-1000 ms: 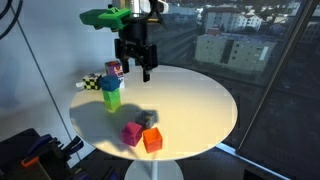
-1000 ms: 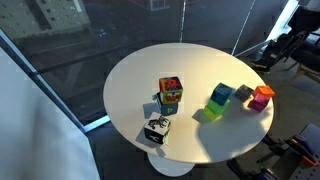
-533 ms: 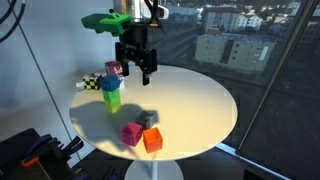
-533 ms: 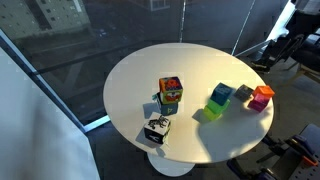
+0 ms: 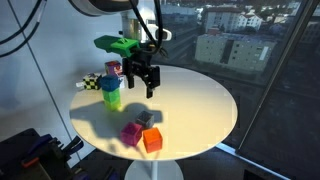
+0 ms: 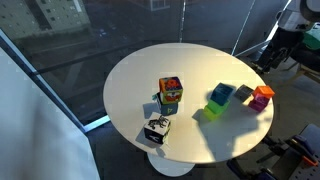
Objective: Add the grey block to the stack
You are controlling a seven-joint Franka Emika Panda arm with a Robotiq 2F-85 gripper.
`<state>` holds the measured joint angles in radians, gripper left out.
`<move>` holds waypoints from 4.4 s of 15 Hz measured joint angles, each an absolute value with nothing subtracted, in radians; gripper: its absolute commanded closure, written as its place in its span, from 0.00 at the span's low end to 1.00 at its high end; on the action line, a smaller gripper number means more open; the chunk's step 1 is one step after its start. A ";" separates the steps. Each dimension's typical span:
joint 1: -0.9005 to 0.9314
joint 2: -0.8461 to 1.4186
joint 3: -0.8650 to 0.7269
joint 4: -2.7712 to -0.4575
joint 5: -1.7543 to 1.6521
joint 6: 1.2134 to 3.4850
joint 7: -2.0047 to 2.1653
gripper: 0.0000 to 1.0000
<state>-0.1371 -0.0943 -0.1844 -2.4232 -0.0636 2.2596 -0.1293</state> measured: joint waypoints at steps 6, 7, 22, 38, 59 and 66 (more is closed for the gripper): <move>-0.137 0.031 -0.182 -2.403 -0.113 2.332 -0.099 0.00; -0.137 0.052 -0.182 -2.399 -0.123 2.338 -0.099 0.00; -0.117 0.253 -0.158 -2.321 -0.169 2.387 -0.099 0.00; -0.109 0.312 -0.154 -2.268 -0.169 2.383 -0.071 0.71; -0.037 0.131 -0.095 -2.177 -0.169 2.047 0.101 0.72; -0.014 0.060 -0.052 -2.170 -0.169 2.015 0.168 0.72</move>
<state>-0.0138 0.0601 -0.0520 -2.1696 -0.1693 2.0145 0.1682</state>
